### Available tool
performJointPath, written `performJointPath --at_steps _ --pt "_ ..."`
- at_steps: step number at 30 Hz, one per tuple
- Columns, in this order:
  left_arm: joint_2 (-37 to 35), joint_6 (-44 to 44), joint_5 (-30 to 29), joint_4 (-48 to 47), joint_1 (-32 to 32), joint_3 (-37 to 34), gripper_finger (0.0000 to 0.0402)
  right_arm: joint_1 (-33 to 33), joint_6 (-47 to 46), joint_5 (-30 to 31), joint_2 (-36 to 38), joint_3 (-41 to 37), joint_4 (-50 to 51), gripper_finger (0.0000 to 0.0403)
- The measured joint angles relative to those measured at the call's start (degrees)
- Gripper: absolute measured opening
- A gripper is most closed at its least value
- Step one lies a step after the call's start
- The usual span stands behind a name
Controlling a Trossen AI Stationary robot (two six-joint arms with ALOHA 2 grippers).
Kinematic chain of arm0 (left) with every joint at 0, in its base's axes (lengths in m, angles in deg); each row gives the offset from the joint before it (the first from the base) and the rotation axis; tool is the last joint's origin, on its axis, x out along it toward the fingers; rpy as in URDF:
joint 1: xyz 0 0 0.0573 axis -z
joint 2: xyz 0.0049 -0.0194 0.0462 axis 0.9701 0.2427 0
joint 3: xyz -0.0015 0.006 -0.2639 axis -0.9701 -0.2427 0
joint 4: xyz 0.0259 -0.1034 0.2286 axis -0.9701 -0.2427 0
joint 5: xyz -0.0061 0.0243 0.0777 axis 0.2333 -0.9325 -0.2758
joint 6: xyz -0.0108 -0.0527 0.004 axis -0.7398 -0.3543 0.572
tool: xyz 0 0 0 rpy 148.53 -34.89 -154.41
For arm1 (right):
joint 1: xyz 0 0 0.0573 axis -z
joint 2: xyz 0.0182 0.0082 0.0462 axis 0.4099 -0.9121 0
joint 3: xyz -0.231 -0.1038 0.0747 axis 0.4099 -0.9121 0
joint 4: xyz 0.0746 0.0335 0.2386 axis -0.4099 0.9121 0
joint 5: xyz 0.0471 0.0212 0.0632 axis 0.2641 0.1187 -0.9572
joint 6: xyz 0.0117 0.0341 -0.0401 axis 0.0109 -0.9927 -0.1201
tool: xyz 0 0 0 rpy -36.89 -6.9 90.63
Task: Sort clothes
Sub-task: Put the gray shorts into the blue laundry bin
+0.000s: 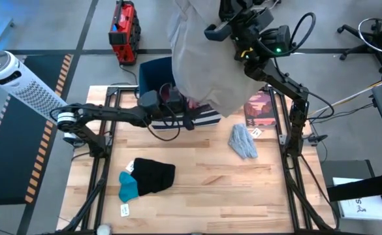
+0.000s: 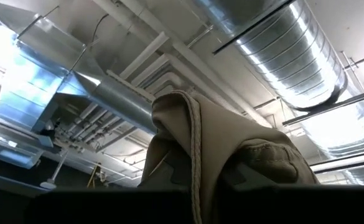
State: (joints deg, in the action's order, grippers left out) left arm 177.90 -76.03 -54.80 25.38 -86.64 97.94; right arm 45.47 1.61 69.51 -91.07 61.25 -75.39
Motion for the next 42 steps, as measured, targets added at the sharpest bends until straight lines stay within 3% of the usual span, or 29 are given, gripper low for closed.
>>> performJointPath --at_steps 7,13,19,27,34,42 --pt "-4.35 9.20 -4.00 -5.35 -1.17 -0.27 0.0019 -0.41 0.00 0.00 0.13 0.00 1.91 0.0000" --pt "-12.15 12.90 -11.91 -14.92 -2.99 -0.33 0.0007 -0.41 1.80 0.02 0.86 -0.01 13.56 0.0000" --pt "-20.80 16.93 -14.88 -25.81 -4.87 -1.35 0.0002 -0.41 1.92 0.00 1.09 -0.01 19.72 0.0000" --pt "-29.26 16.01 -15.74 -31.68 -10.78 -6.36 0.0001 -0.33 -0.62 0.00 1.09 0.00 32.52 0.0000" --pt "-31.54 16.00 -15.68 -34.75 -17.20 -8.65 0.0000 0.81 3.36 0.46 1.09 -0.02 52.46 0.0000" --pt "-28.77 15.81 -12.22 -39.29 -20.58 -8.66 0.0000 3.41 2.46 0.35 0.79 -1.15 72.21 0.0000"
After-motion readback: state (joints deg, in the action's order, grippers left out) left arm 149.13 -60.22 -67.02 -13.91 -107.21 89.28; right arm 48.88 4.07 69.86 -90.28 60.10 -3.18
